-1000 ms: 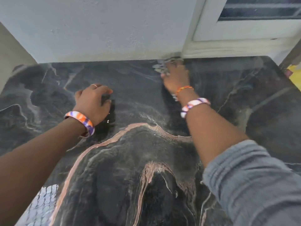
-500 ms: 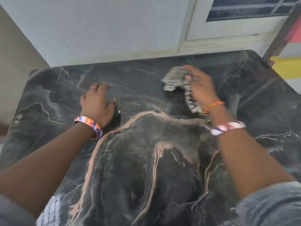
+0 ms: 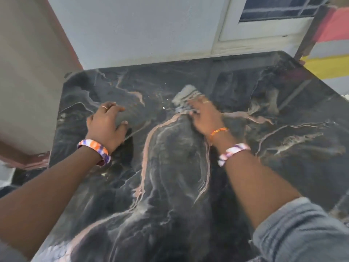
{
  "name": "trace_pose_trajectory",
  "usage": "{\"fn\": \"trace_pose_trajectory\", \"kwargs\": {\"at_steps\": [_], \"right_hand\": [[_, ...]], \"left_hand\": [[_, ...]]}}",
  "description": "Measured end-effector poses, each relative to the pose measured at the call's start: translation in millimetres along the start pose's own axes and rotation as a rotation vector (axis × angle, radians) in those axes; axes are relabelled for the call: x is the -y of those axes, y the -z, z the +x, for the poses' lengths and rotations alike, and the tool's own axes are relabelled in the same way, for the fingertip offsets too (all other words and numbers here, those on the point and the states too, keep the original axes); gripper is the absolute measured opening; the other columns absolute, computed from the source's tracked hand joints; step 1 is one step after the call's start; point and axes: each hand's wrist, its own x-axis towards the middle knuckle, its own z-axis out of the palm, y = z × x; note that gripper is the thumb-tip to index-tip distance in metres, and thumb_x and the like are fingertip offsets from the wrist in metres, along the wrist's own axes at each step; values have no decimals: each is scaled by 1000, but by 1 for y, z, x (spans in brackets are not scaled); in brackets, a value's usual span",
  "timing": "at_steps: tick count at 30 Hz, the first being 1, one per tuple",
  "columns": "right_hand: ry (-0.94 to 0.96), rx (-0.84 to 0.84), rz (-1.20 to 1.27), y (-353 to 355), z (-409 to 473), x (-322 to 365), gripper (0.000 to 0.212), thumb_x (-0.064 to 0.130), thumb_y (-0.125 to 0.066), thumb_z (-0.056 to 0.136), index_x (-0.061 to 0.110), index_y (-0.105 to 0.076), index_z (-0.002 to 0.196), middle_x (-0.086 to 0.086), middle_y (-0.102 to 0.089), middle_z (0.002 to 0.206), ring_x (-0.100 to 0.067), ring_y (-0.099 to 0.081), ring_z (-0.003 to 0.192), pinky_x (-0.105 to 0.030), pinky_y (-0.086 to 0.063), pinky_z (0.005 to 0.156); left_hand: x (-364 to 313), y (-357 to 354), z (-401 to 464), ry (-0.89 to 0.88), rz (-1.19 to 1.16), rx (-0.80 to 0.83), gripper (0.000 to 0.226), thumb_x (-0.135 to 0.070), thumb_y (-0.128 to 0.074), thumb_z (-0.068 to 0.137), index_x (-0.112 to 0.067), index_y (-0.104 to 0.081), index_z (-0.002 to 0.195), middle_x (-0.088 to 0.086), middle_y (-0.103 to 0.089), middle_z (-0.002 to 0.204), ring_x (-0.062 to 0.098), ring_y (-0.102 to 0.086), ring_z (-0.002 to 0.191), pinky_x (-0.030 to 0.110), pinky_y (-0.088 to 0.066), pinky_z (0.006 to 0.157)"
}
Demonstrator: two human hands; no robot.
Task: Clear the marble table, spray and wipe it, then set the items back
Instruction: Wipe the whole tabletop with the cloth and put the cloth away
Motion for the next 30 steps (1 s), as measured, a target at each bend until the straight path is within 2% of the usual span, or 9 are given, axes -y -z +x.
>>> {"fn": "trace_pose_trajectory", "kwargs": {"at_steps": [6,9,11,14,17,20,23,26,30], "right_hand": [[253,237,286,-80,-73,159,46,-6,-49,79,13,-64,118,-12,-54,133,-31,-50,122,-38,-41,103],[194,235,510,-66,-89,165,37,-9,-54,81,5,-65,114,-17,-60,124,-29,-54,117,-16,-37,101],[124,105,598,-40,-97,144,35,-10,-55,81,-1,-64,113,-19,-62,118,-24,-55,111,-9,-36,93],[-122,-153,449,-2,-113,78,36,-4,-55,85,6,-61,119,-12,-60,124,-20,-53,116,-14,-33,98],[-278,-154,66,12,-133,28,42,6,-53,88,13,-53,130,-12,-47,140,-30,-45,127,-28,-33,103],[-214,-111,-86,-5,-136,39,44,14,-53,90,12,-49,133,-15,-38,145,-34,-38,132,-37,-32,106],[-108,-49,-134,-31,-132,83,46,14,-50,91,15,-46,136,-15,-34,148,-32,-32,137,-33,-21,112],[28,55,-30,-66,-132,141,49,9,-49,88,16,-45,137,-15,-31,150,-31,-29,138,-33,-25,113],[214,206,106,-107,-147,227,56,-2,-45,86,18,-43,138,-13,-28,151,-33,-25,140,-44,-29,114]], "left_hand": [[46,43,-43,63,-1,-85,45,-26,-53,76,-7,-60,115,22,-54,128,42,-52,117,54,-37,101],[59,58,-52,71,-10,-146,33,-13,-60,83,-5,-61,114,22,-52,129,41,-52,117,49,-35,103],[65,64,-57,60,-24,-172,30,-9,-61,82,-6,-62,113,21,-54,127,41,-54,115,48,-36,103],[76,65,-67,57,-38,-134,26,-9,-60,83,-6,-65,108,23,-60,120,40,-55,113,47,-39,100],[94,62,-81,99,-17,-109,28,-17,-55,81,-5,-66,104,25,-63,113,43,-56,107,49,-43,96],[116,61,-98,204,-12,-94,27,-15,-54,83,-2,-66,104,25,-62,115,45,-55,106,48,-43,93],[135,61,-116,260,-63,-60,25,1,-57,81,4,-66,104,30,-62,111,45,-58,102,43,-43,94],[151,60,-131,274,-85,-42,25,4,-58,80,5,-66,104,30,-67,106,44,-61,100,43,-44,94],[166,68,-136,329,-48,-52,23,1,-55,82,1,-69,100,28,-70,99,44,-63,95,45,-47,91]]}}
